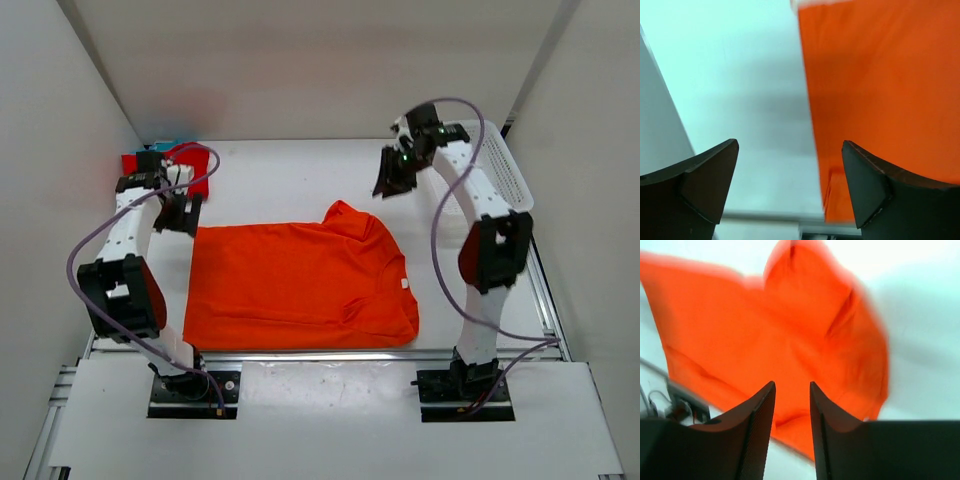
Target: Fold and stack the t-shirts
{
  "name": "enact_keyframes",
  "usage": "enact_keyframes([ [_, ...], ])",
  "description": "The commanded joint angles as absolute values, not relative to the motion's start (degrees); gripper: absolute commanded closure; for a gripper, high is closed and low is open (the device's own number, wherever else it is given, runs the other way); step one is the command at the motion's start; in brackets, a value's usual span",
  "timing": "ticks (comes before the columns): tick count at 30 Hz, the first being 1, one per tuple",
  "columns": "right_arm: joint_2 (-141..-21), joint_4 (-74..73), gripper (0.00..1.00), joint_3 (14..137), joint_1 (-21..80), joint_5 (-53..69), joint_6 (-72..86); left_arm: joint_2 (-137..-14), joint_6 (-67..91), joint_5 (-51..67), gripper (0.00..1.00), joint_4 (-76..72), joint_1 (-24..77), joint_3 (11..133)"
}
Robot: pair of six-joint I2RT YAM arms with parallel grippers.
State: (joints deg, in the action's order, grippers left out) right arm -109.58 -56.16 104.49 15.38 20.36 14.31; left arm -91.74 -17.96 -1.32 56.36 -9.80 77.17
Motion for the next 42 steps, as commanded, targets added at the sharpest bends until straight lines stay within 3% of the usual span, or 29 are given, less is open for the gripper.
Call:
enact_keyframes([
  [1, -126.5, -57.12, 0.61, 125.94, 13.01, 17.58, 18.0, -96.93, -12.05, 2.02, 0.07, 45.91, -8.0, 80.68],
  [4, -141.89, -63.79, 0.6, 150.03, 12.83, 15.47, 18.72, -99.83, -7.3, 6.66, 0.08, 38.7, -9.84, 81.65],
  [6, -147.9, -65.38, 0.6, 158.27, 13.1, 14.85, 18.28, -102.47, -5.19, 7.64, 0.07, 37.44, -9.58, 83.57],
  [11, -152.57, -65.3, 0.58, 154.78, 14.59, 17.49, 16.62, -110.82, -5.63, 3.27, 0.07, 37.97, -6.69, 86.13],
  [20, -151.0, -69.34, 0.56, 149.34, 16.17, 19.77, 15.12, -115.04, -4.75, 0.09, 0.02, 35.25, -6.94, 84.55],
  [29, -147.83, -71.01, 0.54, 140.28, 16.96, 20.21, 14.33, -117.07, -4.04, 0.87, 0.05, 33.49, -6.86, 83.32],
  [32, -147.83, -70.67, 0.66, 140.18, 16.52, 21.18, 14.41, -117.6, -3.96, 0.44, 0.13, 32.43, -6.33, 82.71],
  [34, -147.75, -70.31, 0.8, 140.01, 16.96, 21.71, 14.06, -118.65, -3.78, 0.35, 0.28, 32.43, -6.24, 83.05],
  [35, -147.66, -70.4, 0.92, 140.01, 16.7, 22.23, 14.24, -119.0, -3.69, 0.18, 0.34, 33.04, -6.07, 83.4],
  [36, -147.57, -70.31, 1.0, 140.01, 16.96, 22.06, 14.41, -119.44, -3.0, 0.18, 0.46, 33.05, -6.41, 83.84],
  [38, -146.87, -70.05, 1.0, 140.53, 16.17, 22.76, 13.97, -119.79, -2.72, 1.14, 0.59, 34.27, -6.42, 85.33],
  [40, -146.08, -70.14, 1.0, 141.23, 15.65, 22.24, 13.98, -119.71, -2.9, 3.07, 0.79, 34.98, -6.68, 85.52],
  [41, -145.29, -69.96, 1.0, 141.33, 15.38, 22.06, 13.89, -119.18, -3.07, 3.16, 0.82, 35.59, -6.77, 85.34],
  [42, -144.76, -70.05, 1.0, 141.59, 14.86, 21.45, 13.8, -118.48, -3.34, 3.69, 0.93, 35.77, -7.03, 84.91],
])
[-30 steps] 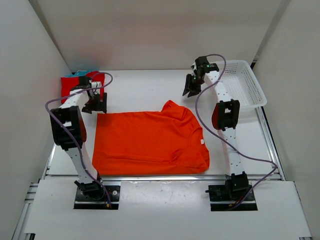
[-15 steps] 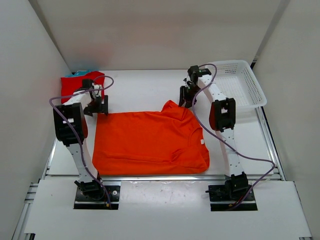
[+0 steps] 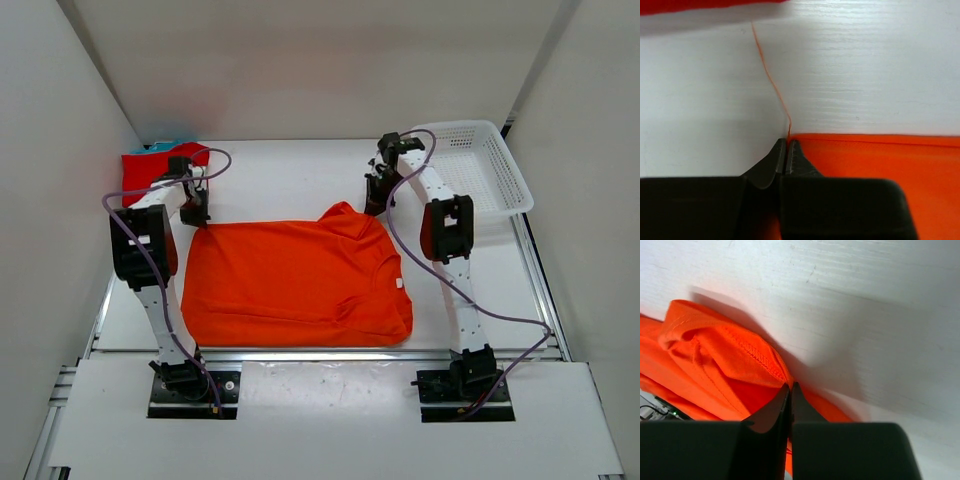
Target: Fold and stack the t-shirts
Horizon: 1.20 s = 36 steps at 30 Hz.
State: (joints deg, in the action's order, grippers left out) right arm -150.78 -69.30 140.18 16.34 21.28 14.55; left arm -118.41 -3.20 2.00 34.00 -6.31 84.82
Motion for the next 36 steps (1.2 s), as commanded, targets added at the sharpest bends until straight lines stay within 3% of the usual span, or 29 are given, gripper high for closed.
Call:
enact_keyframes([
  [1, -143.8, -70.31, 1.0, 142.2, 14.77, 21.18, 13.89, -117.35, -3.77, 3.78, 1.0, 36.03, -7.12, 84.12],
  [10, -132.99, -69.52, 1.0, 134.4, 15.64, 19.96, 12.14, -101.26, -13.08, 0.45, 1.0, 33.49, -5.28, 72.7],
  [15, -126.4, -67.07, 1.0, 118.26, 17.75, 20.12, 10.46, -93.53, -17.83, -1.3, 1.0, 33.14, -3.7, 65.15],
  [18, -123.67, -62.42, 0.88, 110.16, 18.46, 20.39, 9.76, -91.15, -19.16, -1.94, 1.0, 32.7, -2.47, 60.4],
  [24, -123.14, -59.94, 0.74, 108.2, 20.03, 21.18, 8.62, -88.51, -20.04, -2.63, 1.0, 33.22, -1.06, 56.08],
  [32, -116.63, -53.53, 0.68, 93.09, 23.29, 20.48, 7.65, -86.4, -21.89, -4.21, 1.0, 33.48, 1.49, 51.69],
  [36, -117.41, -52.91, 0.65, 97.01, 22.06, 17.5, 8.79, -86.31, -21.36, -4.48, 1.0, 33.31, 1.49, 51.68],
])
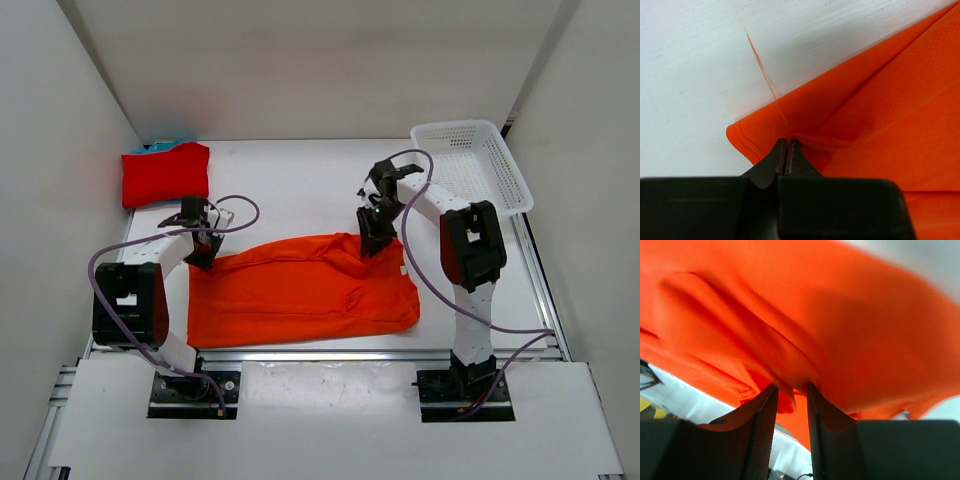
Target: Fold and stack the t-shirts
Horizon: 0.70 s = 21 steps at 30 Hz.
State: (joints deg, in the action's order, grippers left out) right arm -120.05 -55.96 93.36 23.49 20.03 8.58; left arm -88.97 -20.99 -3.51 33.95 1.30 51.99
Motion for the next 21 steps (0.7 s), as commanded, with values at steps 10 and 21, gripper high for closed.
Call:
enact_keyframes([
  [10, -124.36, -53.52, 0.67, 105.03, 23.29, 20.13, 8.88, -86.57, -20.74, -4.66, 1.0, 32.78, 1.67, 51.77],
  [21, -120.85, -52.65, 0.69, 98.18, 26.01, 22.06, 8.09, -86.75, -20.65, -5.27, 1.0, 31.9, 1.41, 51.24],
])
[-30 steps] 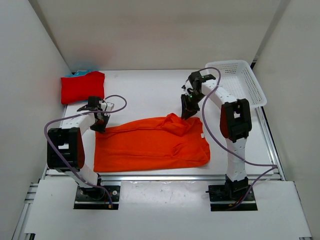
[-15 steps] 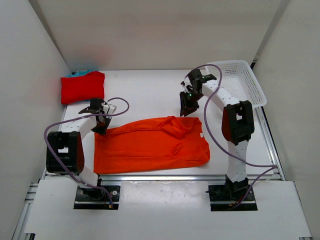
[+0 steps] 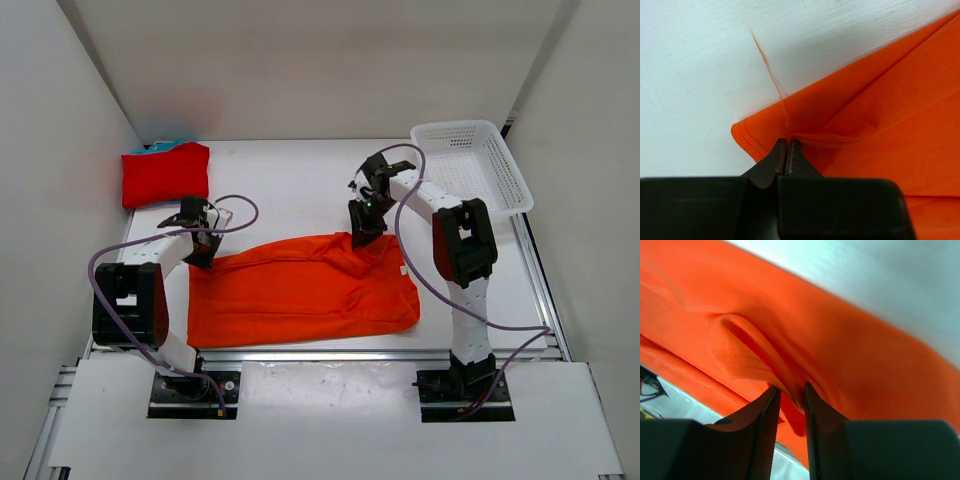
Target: Fold and stack the t-shirts
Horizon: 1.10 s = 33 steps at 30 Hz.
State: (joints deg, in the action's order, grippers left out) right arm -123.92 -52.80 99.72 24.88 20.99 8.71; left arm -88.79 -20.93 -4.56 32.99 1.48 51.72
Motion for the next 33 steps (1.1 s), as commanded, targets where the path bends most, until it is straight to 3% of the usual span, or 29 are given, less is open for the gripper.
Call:
enact_keyframes([
  [1, -121.37, -52.73, 0.7, 97.91, 26.28, 22.06, 8.43, -87.01, -20.57, -4.84, 1.0, 32.17, 1.58, 50.98],
  [9, -122.78, -53.7, 0.72, 100.02, 26.1, 21.18, 8.35, -86.66, -20.57, -5.63, 1.0, 32.08, 1.41, 50.54],
  [15, -118.04, -55.19, 0.59, 99.76, 26.46, 16.44, 8.52, -86.84, -20.57, -5.54, 1.0, 31.82, 1.32, 50.62],
  [18, -114.0, -56.16, 0.59, 97.74, 27.15, 14.42, 8.7, -86.75, -20.65, -6.06, 1.0, 31.99, 1.23, 50.62],
  [21, -110.31, -56.16, 0.61, 94.14, 27.68, 13.88, 10.02, -87.01, -20.48, -6.24, 1.0, 31.73, 1.32, 50.54],
  [27, -104.51, -48.96, 0.77, 82.54, 24.8, 21.43, 15.03, -87.02, -20.13, -5.63, 1.0, 31.81, 1.58, 50.54],
  [30, -104.94, -46.85, 0.77, 79.81, 22.77, 24.42, 15.65, -87.28, -20.39, -6.15, 1.0, 32.08, 2.02, 50.62],
  [33, -106.87, -45.26, 0.69, 78.92, 21.8, 26.89, 15.99, -87.72, -20.3, -6.5, 1.0, 32.34, 2.2, 51.06],
])
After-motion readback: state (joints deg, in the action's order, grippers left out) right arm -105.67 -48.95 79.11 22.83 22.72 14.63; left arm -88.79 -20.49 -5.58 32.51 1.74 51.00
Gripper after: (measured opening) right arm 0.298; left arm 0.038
